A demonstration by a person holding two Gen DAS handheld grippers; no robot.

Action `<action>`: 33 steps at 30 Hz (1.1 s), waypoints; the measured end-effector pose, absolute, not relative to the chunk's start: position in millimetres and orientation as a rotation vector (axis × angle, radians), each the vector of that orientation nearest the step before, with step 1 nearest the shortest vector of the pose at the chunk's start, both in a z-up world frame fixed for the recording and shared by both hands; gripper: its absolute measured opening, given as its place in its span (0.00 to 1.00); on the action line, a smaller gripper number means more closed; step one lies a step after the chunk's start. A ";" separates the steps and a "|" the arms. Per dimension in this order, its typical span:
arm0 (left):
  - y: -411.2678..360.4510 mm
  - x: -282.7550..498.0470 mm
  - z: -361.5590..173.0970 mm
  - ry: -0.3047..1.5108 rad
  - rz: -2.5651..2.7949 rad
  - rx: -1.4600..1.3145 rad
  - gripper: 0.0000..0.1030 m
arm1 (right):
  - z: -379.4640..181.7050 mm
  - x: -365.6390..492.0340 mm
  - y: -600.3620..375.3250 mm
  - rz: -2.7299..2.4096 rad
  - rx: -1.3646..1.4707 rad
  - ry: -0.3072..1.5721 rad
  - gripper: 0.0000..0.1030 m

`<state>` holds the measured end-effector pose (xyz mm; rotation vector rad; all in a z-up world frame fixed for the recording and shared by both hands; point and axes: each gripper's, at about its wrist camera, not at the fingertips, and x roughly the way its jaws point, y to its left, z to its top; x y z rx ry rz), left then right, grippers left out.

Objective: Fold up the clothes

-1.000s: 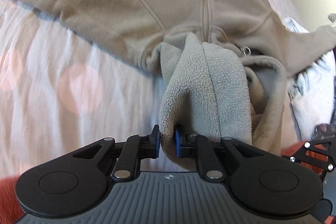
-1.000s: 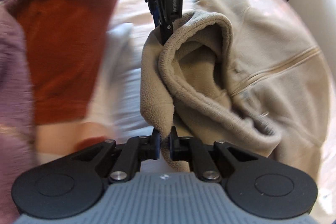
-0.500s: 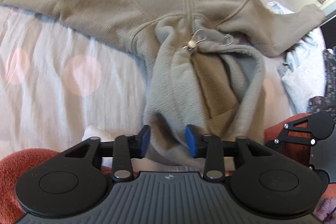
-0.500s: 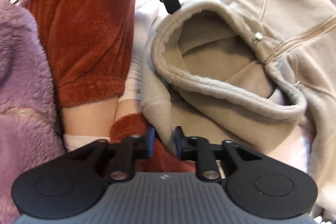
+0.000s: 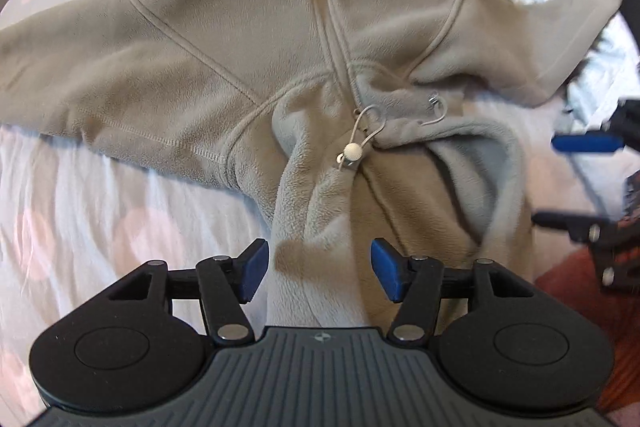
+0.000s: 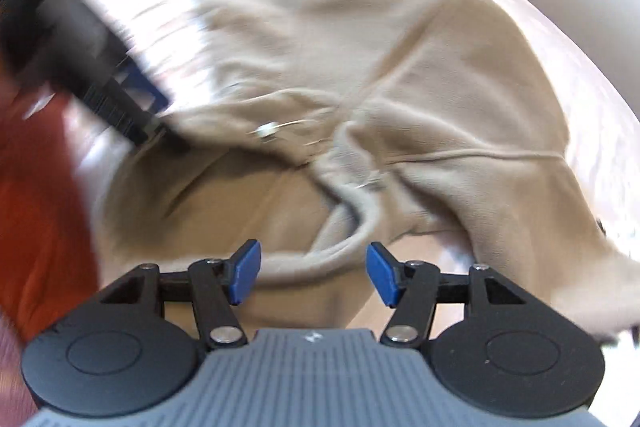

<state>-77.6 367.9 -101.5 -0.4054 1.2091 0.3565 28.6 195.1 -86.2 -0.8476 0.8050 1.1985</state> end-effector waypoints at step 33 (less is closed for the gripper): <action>434.4 -132.7 -94.7 0.956 0.555 -0.790 0.54 | -96.8 86.3 165.5 1.172 -0.429 0.813 0.61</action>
